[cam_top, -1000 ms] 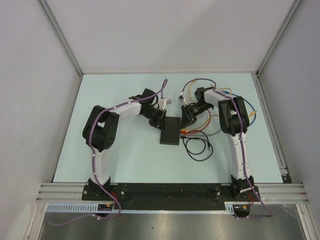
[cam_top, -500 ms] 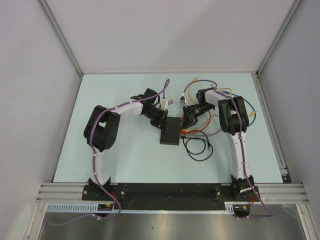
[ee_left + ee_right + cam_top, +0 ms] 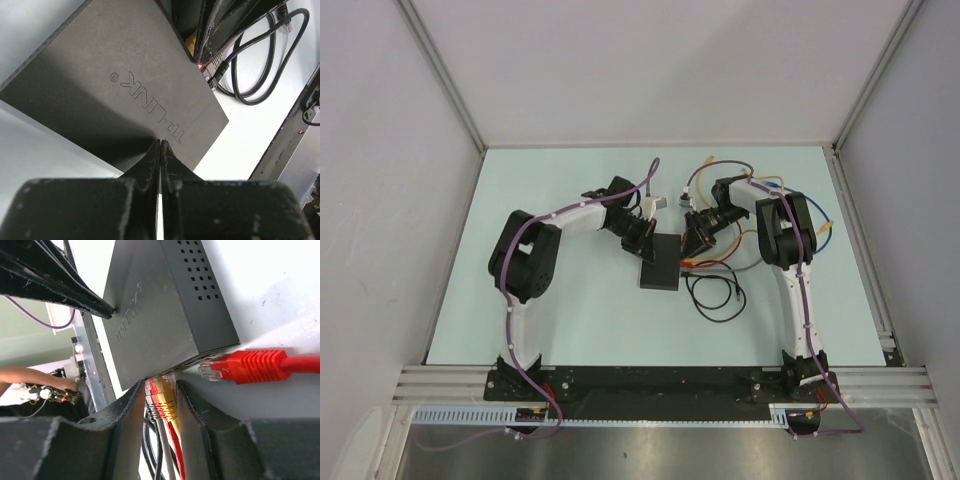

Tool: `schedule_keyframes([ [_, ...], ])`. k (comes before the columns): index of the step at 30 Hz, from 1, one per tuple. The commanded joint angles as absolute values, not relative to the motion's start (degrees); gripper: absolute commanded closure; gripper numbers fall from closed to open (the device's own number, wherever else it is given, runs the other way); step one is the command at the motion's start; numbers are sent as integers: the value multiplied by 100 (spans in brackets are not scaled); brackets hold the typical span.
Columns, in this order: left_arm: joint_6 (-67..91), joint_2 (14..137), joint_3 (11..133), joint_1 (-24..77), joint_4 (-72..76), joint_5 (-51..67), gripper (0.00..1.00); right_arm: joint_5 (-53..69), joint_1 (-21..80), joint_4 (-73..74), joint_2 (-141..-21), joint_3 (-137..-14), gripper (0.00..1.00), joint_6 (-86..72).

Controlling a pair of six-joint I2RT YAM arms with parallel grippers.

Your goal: Pull the plug from the switch port

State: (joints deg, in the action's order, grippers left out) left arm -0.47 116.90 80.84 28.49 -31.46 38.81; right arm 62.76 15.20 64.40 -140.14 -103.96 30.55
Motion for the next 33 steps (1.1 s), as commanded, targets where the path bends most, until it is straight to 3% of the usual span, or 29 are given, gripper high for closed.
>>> schedule_keyframes([
  [1,-237,11848,8139,2900,-3199,3533,98,5617,1643,6126,-14256,-10485,64,2910],
  [7,-237,11856,8165,2918,-3199,3516,98,5564,1679,6135,-14300,-10503,79,2883],
  [16,-229,11874,8165,2936,-3191,3507,98,5406,1679,6126,-14379,-10573,89,2734],
  [22,-237,11856,8139,2936,-3190,3507,98,4870,1626,6389,-14326,-10722,92,3190],
  [33,-264,11892,8174,2988,-3217,3454,98,5458,1380,7207,-14686,-11478,93,3454],
])
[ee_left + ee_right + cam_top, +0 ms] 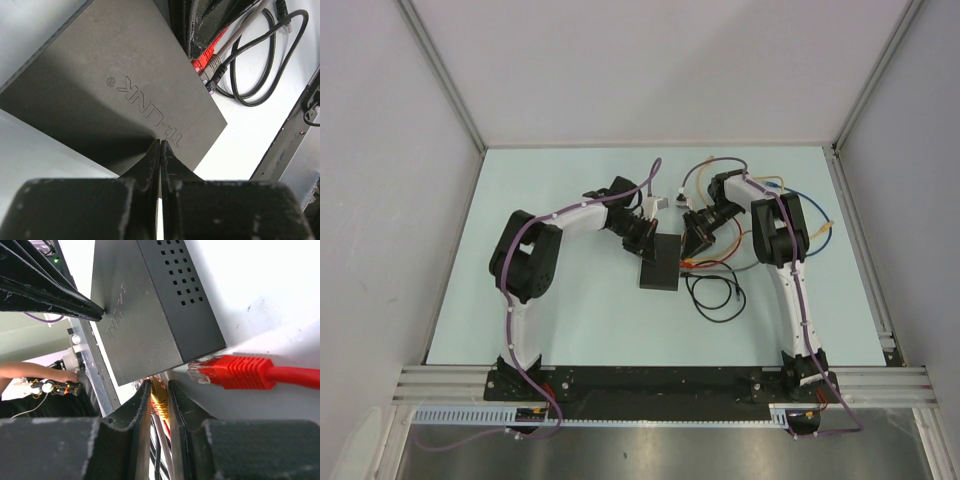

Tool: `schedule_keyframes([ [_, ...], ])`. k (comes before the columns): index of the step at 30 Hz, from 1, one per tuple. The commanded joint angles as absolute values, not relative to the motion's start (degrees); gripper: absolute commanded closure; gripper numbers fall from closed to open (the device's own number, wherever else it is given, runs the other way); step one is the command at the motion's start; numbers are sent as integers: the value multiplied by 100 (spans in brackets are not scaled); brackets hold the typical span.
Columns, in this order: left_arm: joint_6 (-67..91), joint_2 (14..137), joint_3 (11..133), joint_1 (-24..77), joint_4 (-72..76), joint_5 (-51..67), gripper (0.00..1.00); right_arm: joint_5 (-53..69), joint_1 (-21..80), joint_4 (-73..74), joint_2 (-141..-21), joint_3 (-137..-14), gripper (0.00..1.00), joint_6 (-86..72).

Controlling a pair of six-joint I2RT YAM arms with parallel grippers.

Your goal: Pull the plug from the switch port

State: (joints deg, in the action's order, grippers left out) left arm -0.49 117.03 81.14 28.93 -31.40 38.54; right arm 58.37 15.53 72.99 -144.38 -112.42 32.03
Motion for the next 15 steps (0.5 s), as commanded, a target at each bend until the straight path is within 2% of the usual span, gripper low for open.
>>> schedule_keyframes([
  [1,-272,11900,8174,2988,-3217,3463,98,5545,1362,7224,-14704,-11470,93,3428],
  [6,-281,11892,8174,2988,-3226,3454,98,6073,1231,7164,-14679,-11110,96,3244],
  [10,-272,11918,8183,2988,-3234,3445,98,5916,1230,6760,-14424,-10811,99,3182],
  [15,-273,11944,8218,2988,-3243,3472,98,5582,1283,6706,-14238,-11003,99,3278],
])
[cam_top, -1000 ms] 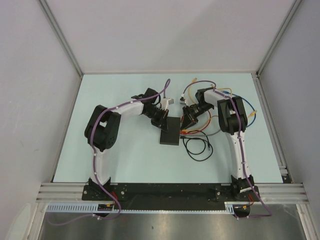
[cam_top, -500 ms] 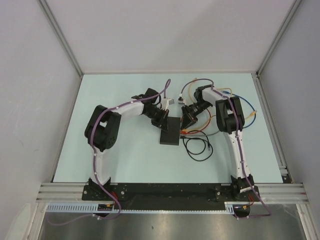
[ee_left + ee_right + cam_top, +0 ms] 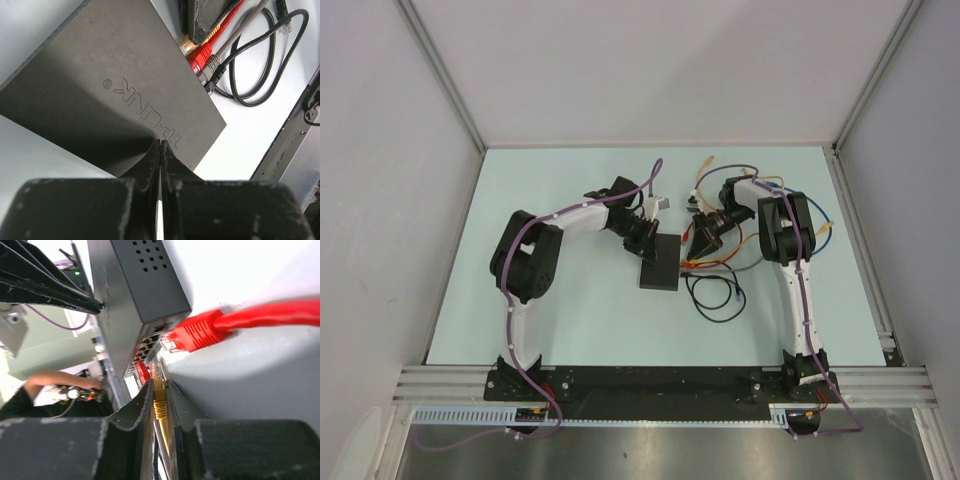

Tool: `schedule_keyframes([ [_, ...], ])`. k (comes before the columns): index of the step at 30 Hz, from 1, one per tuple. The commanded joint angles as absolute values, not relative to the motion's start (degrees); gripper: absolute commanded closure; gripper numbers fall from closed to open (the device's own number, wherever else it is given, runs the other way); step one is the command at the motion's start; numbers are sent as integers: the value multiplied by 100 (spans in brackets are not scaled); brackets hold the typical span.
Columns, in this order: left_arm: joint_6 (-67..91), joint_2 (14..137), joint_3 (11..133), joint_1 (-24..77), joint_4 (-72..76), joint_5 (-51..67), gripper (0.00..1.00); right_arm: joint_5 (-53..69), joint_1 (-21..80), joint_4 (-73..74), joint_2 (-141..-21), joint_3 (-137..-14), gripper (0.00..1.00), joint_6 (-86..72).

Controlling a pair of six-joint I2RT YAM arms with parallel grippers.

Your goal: Pull the plug from the switch port

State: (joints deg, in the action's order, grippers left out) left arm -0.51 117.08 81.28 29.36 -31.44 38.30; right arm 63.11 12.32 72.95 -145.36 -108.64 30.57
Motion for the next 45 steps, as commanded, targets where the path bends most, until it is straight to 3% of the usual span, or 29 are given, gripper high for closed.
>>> schedule_keyframes([
  [1,-272,11962,8226,2988,-3243,3463,98,5555,1283,6732,-14177,-11056,100,3322],
  [13,-413,11900,8261,2988,-3349,3331,98,4334,1512,7260,-13175,-12515,100,4104],
  [21,-606,11821,8464,2997,-3507,3138,99,3613,1389,7427,-13210,-14306,100,3982],
  [31,-817,11795,9042,2909,-3717,3269,98,3199,888,7295,-12842,-14932,100,3771],
  [36,-835,12235,9782,2813,-4281,3796,94,3033,633,6339,-11973,-14459,100,3042],
  [45,-704,11637,8956,2804,-2909,4018,93,1715,194,5302,-11821,-14247,100,2250],
])
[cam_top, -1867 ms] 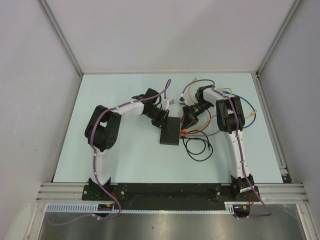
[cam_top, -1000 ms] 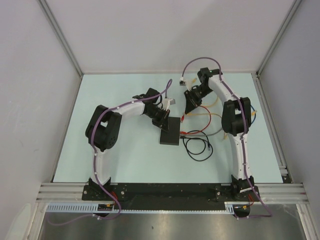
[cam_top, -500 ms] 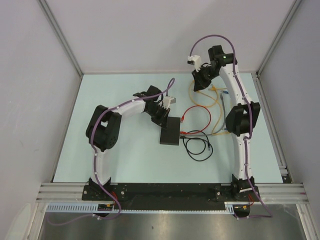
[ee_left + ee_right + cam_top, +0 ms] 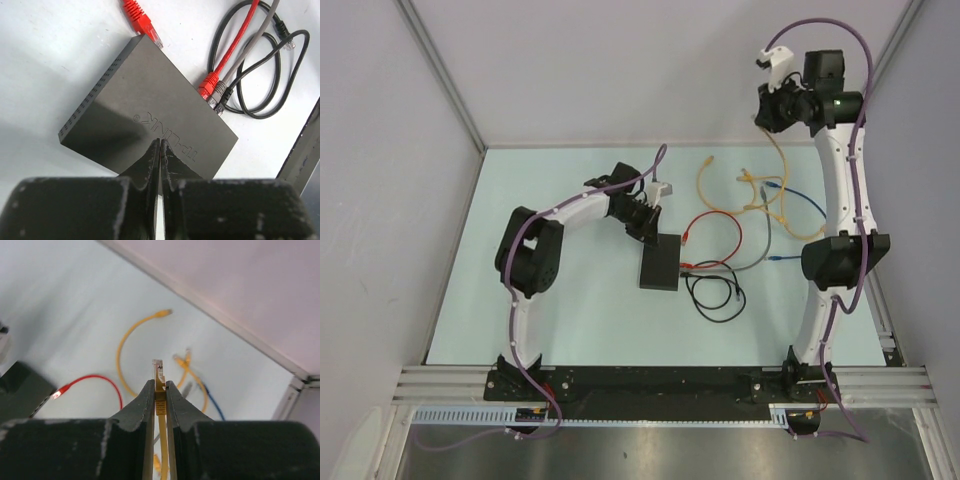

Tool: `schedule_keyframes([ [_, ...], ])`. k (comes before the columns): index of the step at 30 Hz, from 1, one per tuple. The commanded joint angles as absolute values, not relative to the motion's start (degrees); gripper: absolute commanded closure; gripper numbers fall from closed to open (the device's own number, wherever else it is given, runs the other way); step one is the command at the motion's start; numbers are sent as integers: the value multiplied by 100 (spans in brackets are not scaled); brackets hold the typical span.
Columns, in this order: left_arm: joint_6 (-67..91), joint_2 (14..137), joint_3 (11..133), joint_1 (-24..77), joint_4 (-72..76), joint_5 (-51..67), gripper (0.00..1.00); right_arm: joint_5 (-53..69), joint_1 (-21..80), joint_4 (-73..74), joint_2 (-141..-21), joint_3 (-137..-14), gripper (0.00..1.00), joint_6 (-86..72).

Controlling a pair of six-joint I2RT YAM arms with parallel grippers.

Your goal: Pull the plug from the switch port

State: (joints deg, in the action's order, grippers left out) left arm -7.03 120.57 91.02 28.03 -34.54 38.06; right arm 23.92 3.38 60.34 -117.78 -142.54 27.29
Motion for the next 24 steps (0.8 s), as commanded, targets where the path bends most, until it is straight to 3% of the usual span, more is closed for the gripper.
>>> schedule_keyframes([
  [1,-686,11689,9043,2804,-2979,4017,93,1636,167,5204,-11978,-14247,100,2233],
  [8,-1178,11795,9220,2716,-3743,3683,92,1248,97,4711,-13367,-14378,100,2119],
  [13,-1327,11655,9079,2567,-3867,3604,90,697,44,4544,-14088,-14501,100,1074],
  [15,-1310,11532,9001,2523,-3771,3603,90,397,96,4465,-14124,-14546,84,976],
  [16,-1301,11505,8974,2496,-3736,3604,90,543,97,4413,-14054,-14494,71,941],
  [17,-1301,11461,8965,2496,-3692,3569,90,719,97,4360,-13932,-14493,41,897],
  [20,-1205,11391,9009,2496,-3561,3507,89,1344,158,4438,-13572,-14537,14,1027],
  [24,-818,11224,9122,2496,-3261,3489,88,2246,360,4614,-12826,-14020,10,1230],
])
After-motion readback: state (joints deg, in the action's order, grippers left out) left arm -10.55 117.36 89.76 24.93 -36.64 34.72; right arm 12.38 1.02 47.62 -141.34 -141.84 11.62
